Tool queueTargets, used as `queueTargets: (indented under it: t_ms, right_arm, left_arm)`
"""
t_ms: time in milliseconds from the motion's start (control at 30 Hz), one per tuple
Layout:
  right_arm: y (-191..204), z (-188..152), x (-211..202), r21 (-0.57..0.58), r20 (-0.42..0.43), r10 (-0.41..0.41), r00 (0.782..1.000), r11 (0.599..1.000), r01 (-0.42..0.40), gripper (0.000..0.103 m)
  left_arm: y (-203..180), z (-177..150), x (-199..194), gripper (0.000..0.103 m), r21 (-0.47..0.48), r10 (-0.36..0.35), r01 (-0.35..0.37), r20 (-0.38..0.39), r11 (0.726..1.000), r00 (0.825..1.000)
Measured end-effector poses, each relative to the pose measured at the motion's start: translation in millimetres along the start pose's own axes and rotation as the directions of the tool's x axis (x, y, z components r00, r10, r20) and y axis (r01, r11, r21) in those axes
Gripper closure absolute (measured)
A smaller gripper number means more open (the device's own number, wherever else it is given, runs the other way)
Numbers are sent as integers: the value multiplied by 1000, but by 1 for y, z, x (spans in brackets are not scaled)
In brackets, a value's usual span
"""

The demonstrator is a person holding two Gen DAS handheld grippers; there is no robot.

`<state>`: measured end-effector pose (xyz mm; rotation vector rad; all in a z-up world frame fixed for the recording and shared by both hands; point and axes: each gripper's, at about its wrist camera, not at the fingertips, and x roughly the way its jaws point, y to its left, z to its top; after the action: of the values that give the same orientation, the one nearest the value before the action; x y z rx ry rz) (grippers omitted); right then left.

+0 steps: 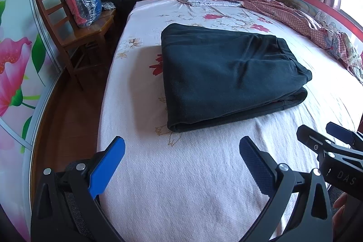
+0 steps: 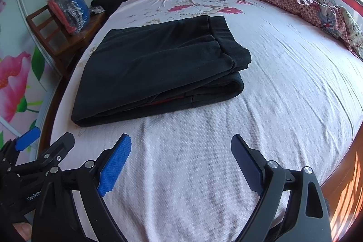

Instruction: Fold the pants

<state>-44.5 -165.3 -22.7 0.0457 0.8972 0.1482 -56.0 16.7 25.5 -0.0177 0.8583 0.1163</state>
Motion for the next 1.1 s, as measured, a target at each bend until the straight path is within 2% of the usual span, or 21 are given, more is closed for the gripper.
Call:
queueTargets:
  t_ms: [1100]
  right_arm:
    - [-1, 1, 0, 0, -7, 9, 1000, 1000, -9, 14]
  left_arm:
    - [-1, 0, 1, 2, -1, 0, 0, -5, 1000, 1000]
